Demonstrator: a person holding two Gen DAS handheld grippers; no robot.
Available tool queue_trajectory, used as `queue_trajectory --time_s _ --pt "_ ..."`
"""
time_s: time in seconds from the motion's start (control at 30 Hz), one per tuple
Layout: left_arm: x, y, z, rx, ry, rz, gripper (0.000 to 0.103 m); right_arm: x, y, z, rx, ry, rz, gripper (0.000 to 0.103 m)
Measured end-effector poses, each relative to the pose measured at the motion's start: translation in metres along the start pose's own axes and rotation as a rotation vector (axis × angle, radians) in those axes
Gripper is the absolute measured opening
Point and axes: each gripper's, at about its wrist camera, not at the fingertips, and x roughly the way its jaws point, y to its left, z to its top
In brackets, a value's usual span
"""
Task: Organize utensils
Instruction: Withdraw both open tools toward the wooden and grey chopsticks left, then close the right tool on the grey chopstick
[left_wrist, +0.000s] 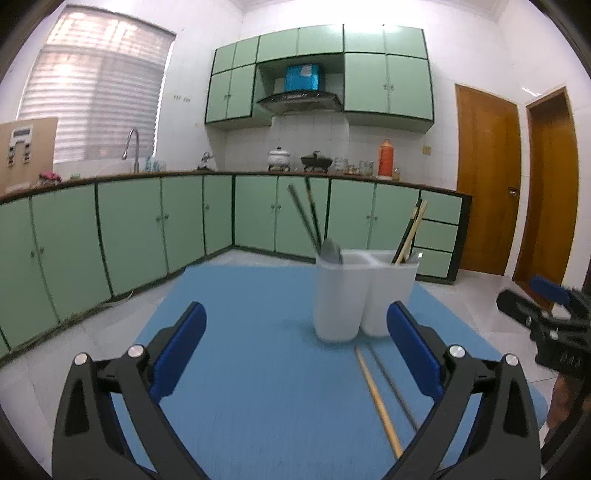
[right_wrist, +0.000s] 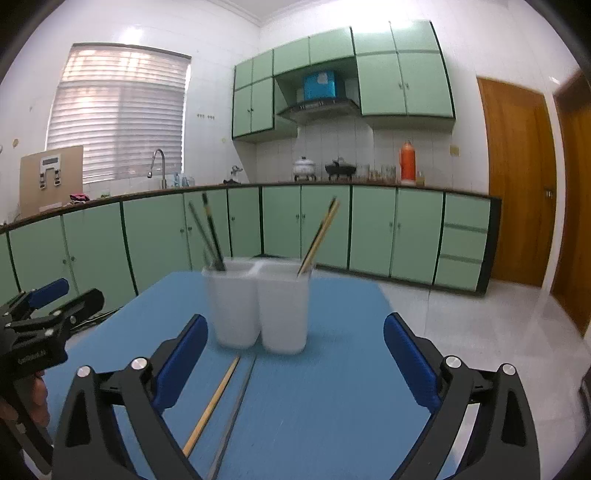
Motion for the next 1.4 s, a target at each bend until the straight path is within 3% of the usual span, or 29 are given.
queue_trajectory --time_s 0.27,0.53,0.9,1.1,1.4 --pt "-0.018 0.016 -0.030 -0.031 0.049 0.031 0.095 -0.014 0.018 -0.054 0.030 0.036 -0.049 0.094" --pt "-0.028 0.015 -0.054 0.008 0.074 0.057 0.095 -0.021 0.029 -0.090 0.045 0.055 -0.062 0.094" --pt "-0.038 0.013 -0.085 0.051 0.107 0.078 0.095 -0.031 0.051 -0.122 -0.029 0.004 -0.077 0.092" --pt "-0.041 0.016 -0.094 0.048 0.118 0.079 0.095 -0.027 0.058 -0.131 -0.036 0.016 -0.080 0.077" --pt "-0.039 0.015 -0.094 0.043 0.119 0.072 0.095 -0.018 0.061 -0.140 -0.031 0.062 -0.064 0.043"
